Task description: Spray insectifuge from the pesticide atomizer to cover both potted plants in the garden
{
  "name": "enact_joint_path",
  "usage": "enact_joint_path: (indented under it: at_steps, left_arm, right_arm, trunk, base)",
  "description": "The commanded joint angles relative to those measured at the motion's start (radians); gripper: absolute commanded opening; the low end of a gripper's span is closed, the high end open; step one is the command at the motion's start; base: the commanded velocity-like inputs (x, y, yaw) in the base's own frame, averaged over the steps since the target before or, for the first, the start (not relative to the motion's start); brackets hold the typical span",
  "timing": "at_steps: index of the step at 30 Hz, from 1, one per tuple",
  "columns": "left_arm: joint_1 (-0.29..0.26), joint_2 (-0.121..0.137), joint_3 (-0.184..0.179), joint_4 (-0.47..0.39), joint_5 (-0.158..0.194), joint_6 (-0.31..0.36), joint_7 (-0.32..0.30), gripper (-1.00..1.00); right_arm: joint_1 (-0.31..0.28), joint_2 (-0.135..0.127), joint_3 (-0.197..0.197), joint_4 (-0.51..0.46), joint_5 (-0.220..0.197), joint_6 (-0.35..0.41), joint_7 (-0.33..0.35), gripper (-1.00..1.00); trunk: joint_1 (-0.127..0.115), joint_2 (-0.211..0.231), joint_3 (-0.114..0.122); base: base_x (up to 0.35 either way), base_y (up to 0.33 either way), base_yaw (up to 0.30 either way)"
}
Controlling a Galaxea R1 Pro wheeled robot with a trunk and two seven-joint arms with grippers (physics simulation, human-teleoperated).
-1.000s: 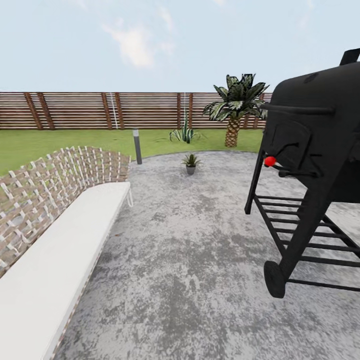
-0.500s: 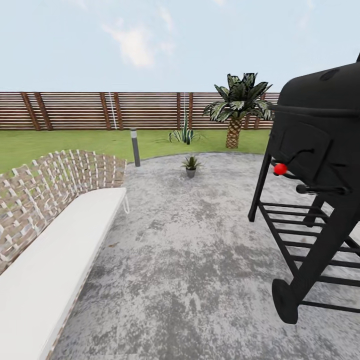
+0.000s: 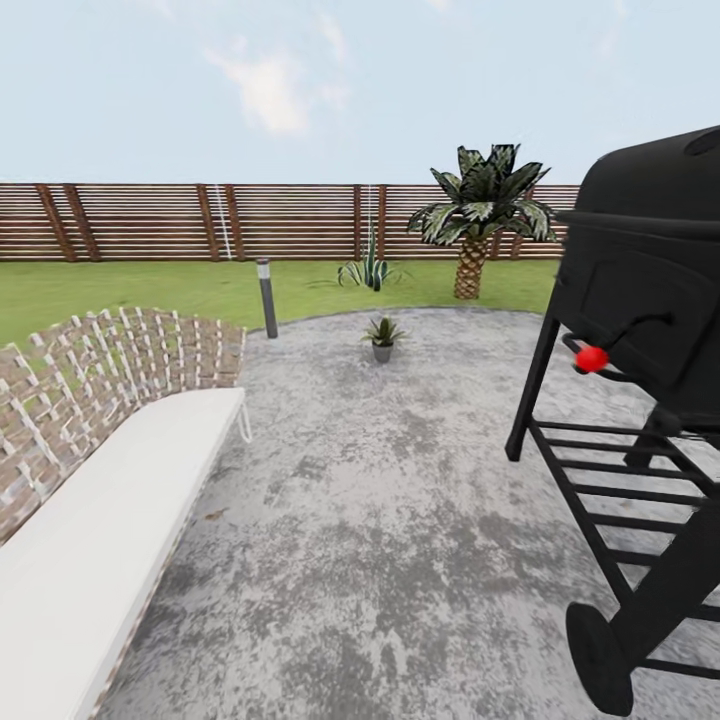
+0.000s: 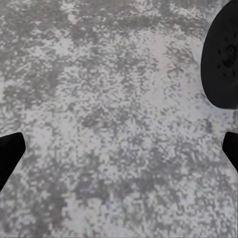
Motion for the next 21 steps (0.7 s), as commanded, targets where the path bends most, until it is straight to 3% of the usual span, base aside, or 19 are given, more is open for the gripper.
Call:
enact_joint_path:
  at_steps: [1,21]
  left_arm:
    - [-0.001,0.000,0.005,0.001,0.007,-0.002,-0.009,1.00]
    - [-0.001,0.000,0.005,0.001,0.007,-0.002,-0.009,1.00]
  right_arm:
    - [-0.001,0.001,-0.004,0.001,0.010,-0.003,0.000,1.00]
    - [-0.001,-0.001,-0.004,-0.001,0.012,-0.003,0.001,1.00]
  trunk:
    - [0.000,0.000,-0.001]
    - [0.000,0.000,-0.001]
  base:
    - [0.340,0.000,0.000]
    - [0.340,0.000,0.000]
